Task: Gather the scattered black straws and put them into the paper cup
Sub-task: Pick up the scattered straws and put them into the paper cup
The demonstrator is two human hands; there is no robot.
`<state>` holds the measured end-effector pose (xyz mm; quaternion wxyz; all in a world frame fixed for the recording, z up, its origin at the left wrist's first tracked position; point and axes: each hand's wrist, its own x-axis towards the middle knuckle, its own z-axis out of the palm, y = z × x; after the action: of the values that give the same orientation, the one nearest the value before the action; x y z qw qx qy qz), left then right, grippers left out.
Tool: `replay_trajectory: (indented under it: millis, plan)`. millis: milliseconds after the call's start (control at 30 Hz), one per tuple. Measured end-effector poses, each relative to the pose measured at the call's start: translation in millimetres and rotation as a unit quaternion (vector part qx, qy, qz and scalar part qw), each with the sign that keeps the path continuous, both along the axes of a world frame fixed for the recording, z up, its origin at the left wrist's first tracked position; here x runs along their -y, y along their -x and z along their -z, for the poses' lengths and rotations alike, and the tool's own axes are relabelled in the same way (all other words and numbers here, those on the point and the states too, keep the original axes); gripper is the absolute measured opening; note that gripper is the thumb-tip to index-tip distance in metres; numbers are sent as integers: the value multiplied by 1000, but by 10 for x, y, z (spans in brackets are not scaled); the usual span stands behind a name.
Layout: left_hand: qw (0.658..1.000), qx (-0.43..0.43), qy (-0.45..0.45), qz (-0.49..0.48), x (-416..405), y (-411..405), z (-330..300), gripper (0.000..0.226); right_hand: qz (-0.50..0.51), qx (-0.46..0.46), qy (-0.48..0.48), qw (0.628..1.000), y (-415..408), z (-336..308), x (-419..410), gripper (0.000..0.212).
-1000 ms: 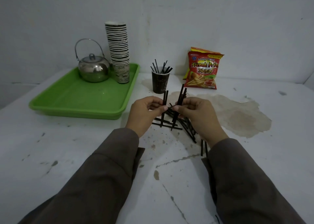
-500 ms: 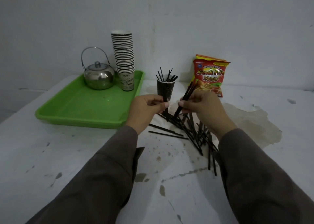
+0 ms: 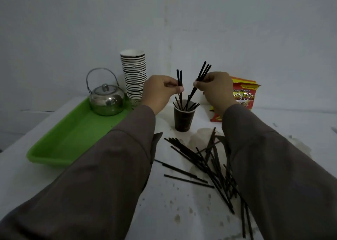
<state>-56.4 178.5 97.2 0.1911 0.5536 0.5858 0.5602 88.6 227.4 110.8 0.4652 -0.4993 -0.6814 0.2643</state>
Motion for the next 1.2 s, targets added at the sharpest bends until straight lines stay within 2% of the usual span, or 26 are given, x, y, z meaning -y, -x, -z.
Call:
replay_trajectory:
  millis: [133,233,333,433,533,633,767,933,1033,1100,1200]
  plan:
    - [998,-48,34,-22,-223,8,44,20,5,55,25,998,148,113,-190,14]
    - [988,-120,85,-57,-344,-19,146,23,-7,131,64,989,243,239,-279,13]
    - [978,-153,122,-73,-377,-71,251,23,5,184,91,979,266,316,-313,15]
    - [970,-176,154,-59,-383,-69,265,24,-13,186,106,977,239,280,-322,26]
    - [973,-154,165,-43,-373,-21,190,35,-44,149,95,983,189,200,-294,43]
    - [983,-113,145,-27,-311,7,89,40,-58,130,68,987,113,142,-265,55]
    - [989,-103,96,-42,-161,0,-24,38,-50,95,30,994,12,85,-191,56]
    - [992,-103,-27,-70,256,-87,29,26,-3,22,-23,1000,-191,169,143,45]
    - [985,-106,-100,-97,631,-197,237,22,39,12,-41,998,-367,346,459,38]
    - [981,-110,-117,-113,879,-297,438,20,35,14,-14,999,-475,509,678,30]
    - [984,-116,-88,-101,1179,-469,727,18,12,51,30,998,-589,721,960,21]
